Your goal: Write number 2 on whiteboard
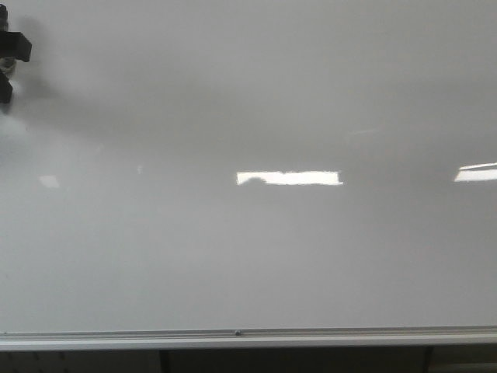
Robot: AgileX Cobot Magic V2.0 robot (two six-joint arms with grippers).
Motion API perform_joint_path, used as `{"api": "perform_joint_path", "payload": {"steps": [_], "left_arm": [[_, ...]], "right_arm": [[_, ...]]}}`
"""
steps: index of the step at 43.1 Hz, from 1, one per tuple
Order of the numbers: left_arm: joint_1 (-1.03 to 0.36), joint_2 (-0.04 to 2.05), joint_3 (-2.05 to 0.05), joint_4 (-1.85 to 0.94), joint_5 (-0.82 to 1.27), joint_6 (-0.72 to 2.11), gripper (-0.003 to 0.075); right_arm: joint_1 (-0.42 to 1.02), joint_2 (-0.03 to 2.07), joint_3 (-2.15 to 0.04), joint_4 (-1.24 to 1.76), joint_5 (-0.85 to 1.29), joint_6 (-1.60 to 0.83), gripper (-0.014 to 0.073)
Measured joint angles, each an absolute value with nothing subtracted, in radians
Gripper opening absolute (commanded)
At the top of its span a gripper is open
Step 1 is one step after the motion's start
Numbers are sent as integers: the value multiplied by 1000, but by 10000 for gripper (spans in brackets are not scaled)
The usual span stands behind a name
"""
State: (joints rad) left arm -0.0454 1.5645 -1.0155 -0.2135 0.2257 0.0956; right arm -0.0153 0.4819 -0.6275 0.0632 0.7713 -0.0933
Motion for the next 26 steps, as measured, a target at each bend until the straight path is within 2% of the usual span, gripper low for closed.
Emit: {"api": "perform_joint_path", "payload": {"steps": [6,18,26], "left_arm": [[-45,1533,-1031,-194,305,98,-20],[-54,1432,-1171,-166,705,175,-20],[-119,1395,-1208,-161,879,299,-20]], "right_arm": [[-15,482,-628,63,771,-93,458],[-15,543,-640,71,823,-93,458],[-15,645,-690,96,887,-93,458]]}}
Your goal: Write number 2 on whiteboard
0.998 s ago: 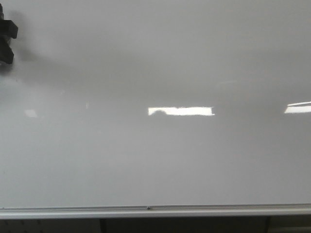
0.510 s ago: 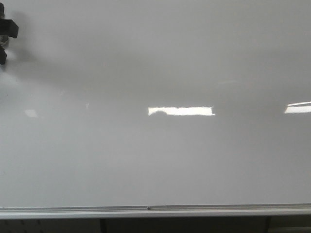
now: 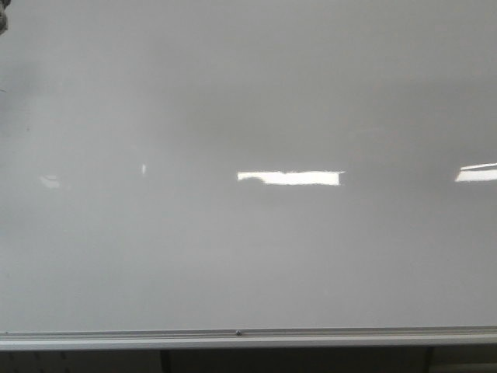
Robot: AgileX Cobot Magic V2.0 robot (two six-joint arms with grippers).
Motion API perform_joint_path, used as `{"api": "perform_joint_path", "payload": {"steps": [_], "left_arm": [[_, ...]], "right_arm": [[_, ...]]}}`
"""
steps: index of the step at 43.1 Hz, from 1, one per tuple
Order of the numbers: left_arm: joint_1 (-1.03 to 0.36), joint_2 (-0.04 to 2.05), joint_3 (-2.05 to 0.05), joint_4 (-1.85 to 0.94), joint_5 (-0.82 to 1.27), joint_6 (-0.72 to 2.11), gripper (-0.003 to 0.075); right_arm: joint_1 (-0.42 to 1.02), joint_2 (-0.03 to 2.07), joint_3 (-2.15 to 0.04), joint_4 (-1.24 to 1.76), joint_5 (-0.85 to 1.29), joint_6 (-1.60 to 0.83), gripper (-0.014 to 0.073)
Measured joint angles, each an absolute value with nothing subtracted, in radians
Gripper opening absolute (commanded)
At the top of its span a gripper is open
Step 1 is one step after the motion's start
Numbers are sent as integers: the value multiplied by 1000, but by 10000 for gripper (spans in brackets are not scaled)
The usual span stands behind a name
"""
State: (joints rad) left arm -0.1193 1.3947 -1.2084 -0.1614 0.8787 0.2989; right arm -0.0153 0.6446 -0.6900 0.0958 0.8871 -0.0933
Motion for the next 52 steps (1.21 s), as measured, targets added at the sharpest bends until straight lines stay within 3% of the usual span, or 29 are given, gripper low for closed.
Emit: {"api": "perform_joint_path", "payload": {"steps": [15,33,44,52], "left_arm": [[-431,1390,-1210,-161,1034,553,-20],[-847,1390,-1210,-161,1007,644,-20],[-956,1390,-1210,-161,977,648,-20],[-961,1390,-1210,-161,951,648,-20]], "right_arm": [[45,831,-818,218,971,-301,452],[385,1038,-931,318,981,-702,452],[556,1118,-1005,388,974,-877,452],[586,1127,-1011,509,974,-1018,452]]}}
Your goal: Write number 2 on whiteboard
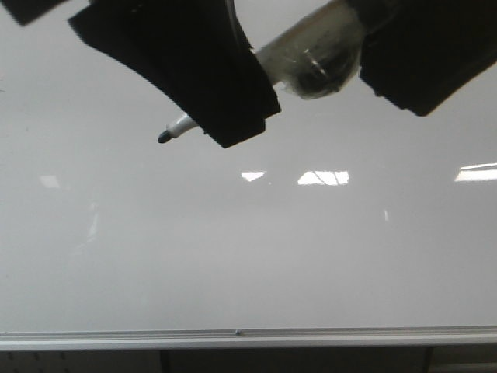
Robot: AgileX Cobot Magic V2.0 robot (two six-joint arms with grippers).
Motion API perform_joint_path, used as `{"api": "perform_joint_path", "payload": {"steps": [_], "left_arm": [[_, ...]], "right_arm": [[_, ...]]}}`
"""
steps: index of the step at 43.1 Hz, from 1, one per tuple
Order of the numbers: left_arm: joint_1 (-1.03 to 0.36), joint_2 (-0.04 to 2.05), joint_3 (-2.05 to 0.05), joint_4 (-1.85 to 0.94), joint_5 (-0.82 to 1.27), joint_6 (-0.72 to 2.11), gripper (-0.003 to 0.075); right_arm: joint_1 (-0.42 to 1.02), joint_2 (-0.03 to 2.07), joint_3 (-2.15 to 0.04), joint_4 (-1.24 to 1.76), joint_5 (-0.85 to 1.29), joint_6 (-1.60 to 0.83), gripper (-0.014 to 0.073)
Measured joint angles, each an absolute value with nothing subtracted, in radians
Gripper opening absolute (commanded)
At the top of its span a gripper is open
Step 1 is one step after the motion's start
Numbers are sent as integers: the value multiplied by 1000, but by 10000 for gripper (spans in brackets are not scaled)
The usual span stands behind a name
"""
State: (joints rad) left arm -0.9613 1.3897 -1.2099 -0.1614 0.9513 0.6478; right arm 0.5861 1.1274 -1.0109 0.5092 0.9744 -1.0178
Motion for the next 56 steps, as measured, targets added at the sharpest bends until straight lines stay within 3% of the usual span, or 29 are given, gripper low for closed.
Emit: {"api": "perform_joint_path", "payload": {"steps": [43,46,56], "left_arm": [[-961,1399,-1210,-122,952,648,-20],[-961,1399,-1210,-122,952,648,-20],[-961,1399,-1210,-120,952,650,-20]], "right_arm": [[588,1127,-1011,570,951,-1049,451],[588,1127,-1011,572,951,-1049,410],[588,1127,-1011,572,947,-1049,144]]}}
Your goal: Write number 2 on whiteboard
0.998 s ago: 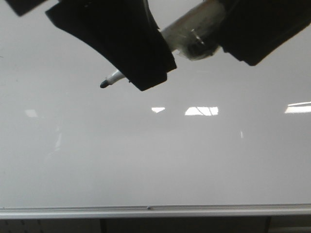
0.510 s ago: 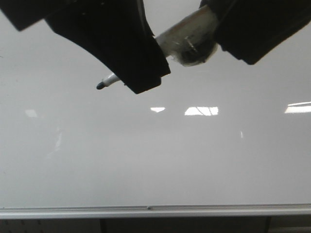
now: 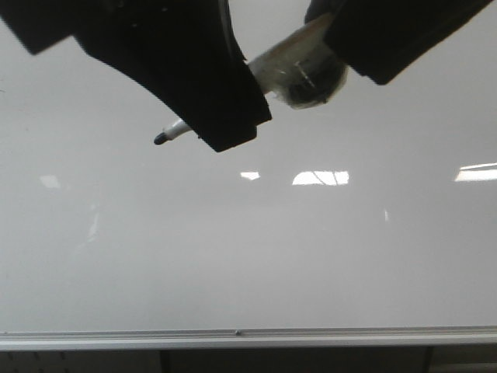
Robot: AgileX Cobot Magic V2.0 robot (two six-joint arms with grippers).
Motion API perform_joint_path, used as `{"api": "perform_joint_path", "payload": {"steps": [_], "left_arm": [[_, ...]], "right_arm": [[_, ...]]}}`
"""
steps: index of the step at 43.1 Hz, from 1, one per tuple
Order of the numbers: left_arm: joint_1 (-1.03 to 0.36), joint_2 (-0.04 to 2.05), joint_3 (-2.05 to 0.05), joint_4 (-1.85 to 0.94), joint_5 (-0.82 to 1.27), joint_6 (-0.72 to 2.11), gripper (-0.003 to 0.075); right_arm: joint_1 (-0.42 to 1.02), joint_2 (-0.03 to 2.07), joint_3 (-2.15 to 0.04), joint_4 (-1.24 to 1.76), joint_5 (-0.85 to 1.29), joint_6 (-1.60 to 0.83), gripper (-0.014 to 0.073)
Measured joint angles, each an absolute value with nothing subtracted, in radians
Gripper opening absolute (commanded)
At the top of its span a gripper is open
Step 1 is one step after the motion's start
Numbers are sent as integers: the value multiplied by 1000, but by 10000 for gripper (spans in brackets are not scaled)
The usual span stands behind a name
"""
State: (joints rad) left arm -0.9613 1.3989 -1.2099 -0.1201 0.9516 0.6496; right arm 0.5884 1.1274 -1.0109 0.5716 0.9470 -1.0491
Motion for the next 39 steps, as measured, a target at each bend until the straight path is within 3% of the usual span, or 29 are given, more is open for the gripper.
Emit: {"api": "perform_joint_path", "payload": {"steps": [5,8,11,16,20,29,39], "left_arm": [[-962,1399,-1210,-120,954,648,-17],[-962,1399,-1210,-120,954,648,32],[-962,1399,-1210,-120,954,648,146],[-962,1399,-1210,-120,954,648,402],[-959,1399,-1210,-120,952,638,529],[-877,1353,-1200,-122,954,593,525],[-718,1163,-1091,-195,930,576,525]], "right_arm": [[588,1127,-1011,568,942,-1049,58],[588,1127,-1011,568,940,-1049,20],[588,1127,-1011,568,940,-1049,-9],[588,1127,-1011,567,935,-1049,-40],[588,1127,-1011,563,929,-1049,-44],[573,1127,-1011,563,929,-1049,-50],[447,1128,-1031,515,950,-1014,-50]]}}
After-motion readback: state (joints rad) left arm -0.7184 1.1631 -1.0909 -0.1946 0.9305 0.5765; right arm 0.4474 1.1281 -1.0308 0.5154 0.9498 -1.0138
